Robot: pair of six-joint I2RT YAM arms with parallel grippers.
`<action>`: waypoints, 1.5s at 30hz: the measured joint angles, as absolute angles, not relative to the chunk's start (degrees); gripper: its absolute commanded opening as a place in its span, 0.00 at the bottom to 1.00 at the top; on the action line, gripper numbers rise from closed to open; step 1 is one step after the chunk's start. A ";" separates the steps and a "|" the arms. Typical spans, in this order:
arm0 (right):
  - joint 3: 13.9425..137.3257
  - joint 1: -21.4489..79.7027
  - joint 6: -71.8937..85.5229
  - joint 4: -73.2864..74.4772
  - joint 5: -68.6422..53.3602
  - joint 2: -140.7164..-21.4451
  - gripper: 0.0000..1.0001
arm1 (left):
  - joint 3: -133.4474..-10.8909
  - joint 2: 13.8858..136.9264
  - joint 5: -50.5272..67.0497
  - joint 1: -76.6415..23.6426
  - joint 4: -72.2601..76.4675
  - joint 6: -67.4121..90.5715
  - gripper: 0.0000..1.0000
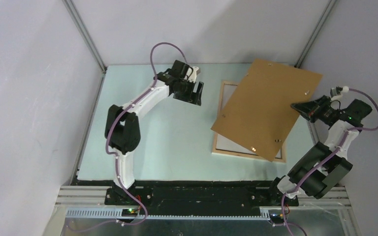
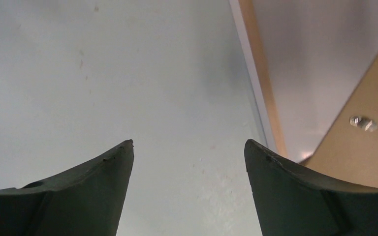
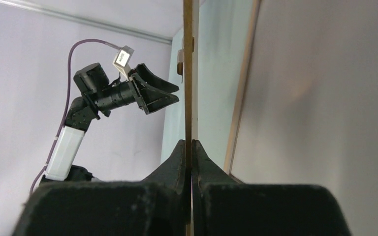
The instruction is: Put the photo into the frame
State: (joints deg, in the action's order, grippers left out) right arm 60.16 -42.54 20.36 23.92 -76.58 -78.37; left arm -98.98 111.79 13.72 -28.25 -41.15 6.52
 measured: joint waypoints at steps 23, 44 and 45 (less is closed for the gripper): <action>71.75 -55.77 -48.25 84.82 -76.05 -95.57 0.00 | -117.73 135.59 7.60 -41.45 -39.53 19.05 0.51; 71.70 -55.75 -49.80 86.70 -76.03 -94.52 0.00 | -117.73 138.50 10.74 -41.23 -39.51 21.15 0.35; 71.70 -55.66 -49.80 86.72 -76.05 -94.48 0.00 | -117.73 138.52 10.81 -41.23 -39.51 21.19 0.32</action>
